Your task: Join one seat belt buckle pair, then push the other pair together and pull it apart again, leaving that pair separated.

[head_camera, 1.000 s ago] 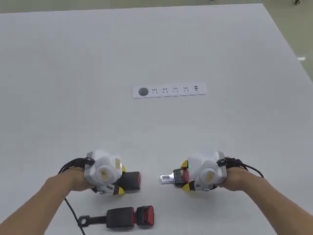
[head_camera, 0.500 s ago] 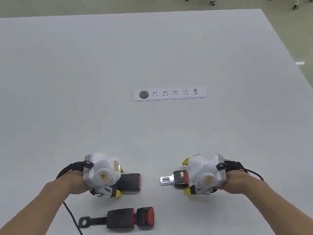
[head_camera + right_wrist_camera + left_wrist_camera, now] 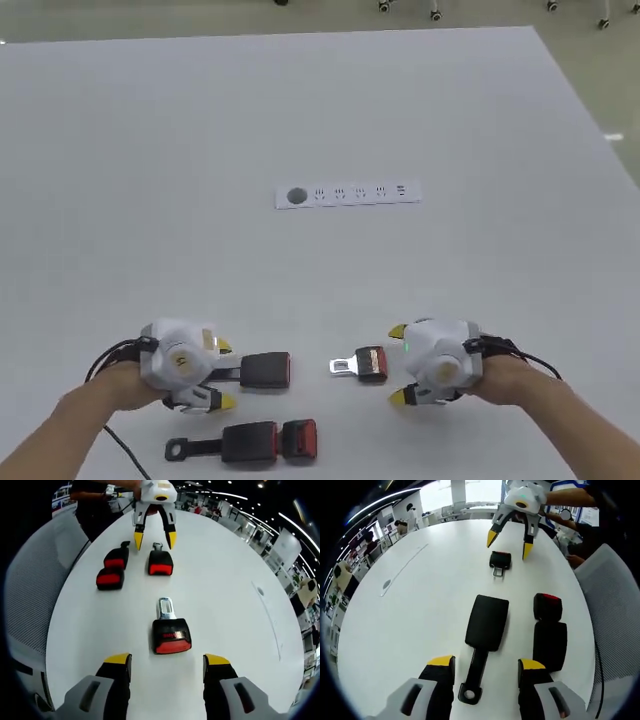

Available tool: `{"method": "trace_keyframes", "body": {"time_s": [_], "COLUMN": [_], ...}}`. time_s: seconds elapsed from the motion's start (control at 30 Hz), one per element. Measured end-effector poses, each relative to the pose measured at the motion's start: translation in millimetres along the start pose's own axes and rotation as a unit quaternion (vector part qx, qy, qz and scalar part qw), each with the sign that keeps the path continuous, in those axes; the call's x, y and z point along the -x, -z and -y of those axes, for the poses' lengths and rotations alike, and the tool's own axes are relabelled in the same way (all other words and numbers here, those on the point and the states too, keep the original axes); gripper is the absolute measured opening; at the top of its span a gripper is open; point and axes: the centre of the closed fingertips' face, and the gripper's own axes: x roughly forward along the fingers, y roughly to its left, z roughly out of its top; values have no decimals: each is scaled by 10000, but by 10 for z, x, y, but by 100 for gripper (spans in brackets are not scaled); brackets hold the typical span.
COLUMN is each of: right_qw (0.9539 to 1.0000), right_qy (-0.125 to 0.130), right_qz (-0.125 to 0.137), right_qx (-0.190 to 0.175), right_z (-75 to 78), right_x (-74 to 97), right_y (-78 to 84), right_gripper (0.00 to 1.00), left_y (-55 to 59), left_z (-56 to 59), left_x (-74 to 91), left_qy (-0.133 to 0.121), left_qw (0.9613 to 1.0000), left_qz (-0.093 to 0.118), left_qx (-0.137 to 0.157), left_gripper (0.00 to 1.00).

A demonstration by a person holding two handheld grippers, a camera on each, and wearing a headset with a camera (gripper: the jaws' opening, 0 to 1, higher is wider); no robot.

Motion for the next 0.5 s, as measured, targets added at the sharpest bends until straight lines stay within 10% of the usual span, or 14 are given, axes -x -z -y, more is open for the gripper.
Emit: {"method": "trace_keyframes", "body": {"time_s": [0.5], "right_qw": [9952], "right_qy": [312], "right_qz": [462], "right_qx": [-799], "right_z": [-192], "right_x": [161], "right_y": [45], "right_gripper": [68], "left_y": [133], "left_z": [252], "left_x": [237], "left_qy": [-365], "left_qw": [9885], "left_qz": [1066], "left_qx": [1004], "left_gripper": [66]}}
